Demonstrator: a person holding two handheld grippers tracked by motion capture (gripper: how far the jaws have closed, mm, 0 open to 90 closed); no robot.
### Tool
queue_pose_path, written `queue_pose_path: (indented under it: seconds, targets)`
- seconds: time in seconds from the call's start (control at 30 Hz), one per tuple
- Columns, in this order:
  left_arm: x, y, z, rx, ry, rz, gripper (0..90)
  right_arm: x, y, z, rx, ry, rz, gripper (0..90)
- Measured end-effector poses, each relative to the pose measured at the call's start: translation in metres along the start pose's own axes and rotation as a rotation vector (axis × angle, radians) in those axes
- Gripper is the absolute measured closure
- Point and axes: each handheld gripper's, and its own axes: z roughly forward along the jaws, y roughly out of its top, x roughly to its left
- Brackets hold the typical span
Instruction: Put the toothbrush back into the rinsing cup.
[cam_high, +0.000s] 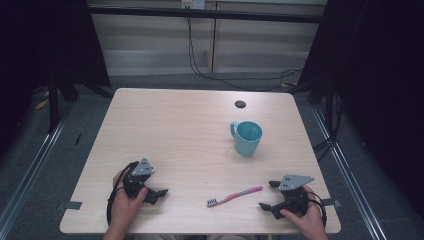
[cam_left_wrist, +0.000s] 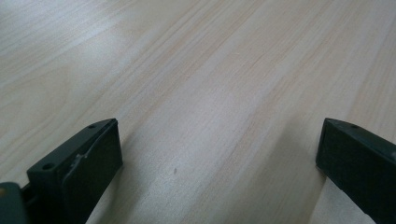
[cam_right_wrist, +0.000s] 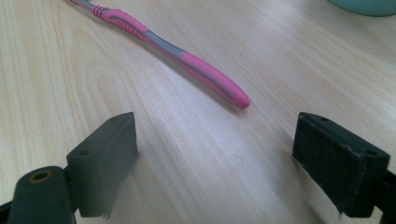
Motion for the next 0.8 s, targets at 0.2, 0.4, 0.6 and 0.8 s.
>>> queue_pose_path:
  seconds: [0.2, 0.4, 0.6, 0.8]
  targets:
    - [0.000, 0.000, 0.000, 0.004, -0.002, 0.003, 0.0, 0.000, 0.000, 0.000, 0.001, 0.004, 0.000, 13.1]
    - [0.000, 0.000, 0.000, 0.003, -0.001, 0.003, 0.0, 0.000, 0.011, 0.000, 0.079, 0.009, -0.017, 14.4]
    - [0.000, 0.000, 0.000, 0.003, -0.001, 0.003, 0.0, 0.005, 0.039, 0.005, 0.257, 0.007, -0.170, 22.5]
    - [0.000, 0.000, 0.000, 0.001, -0.001, 0.000, 0.0, 0.013, 0.065, 0.014, 0.417, 0.049, -0.300, 27.0]
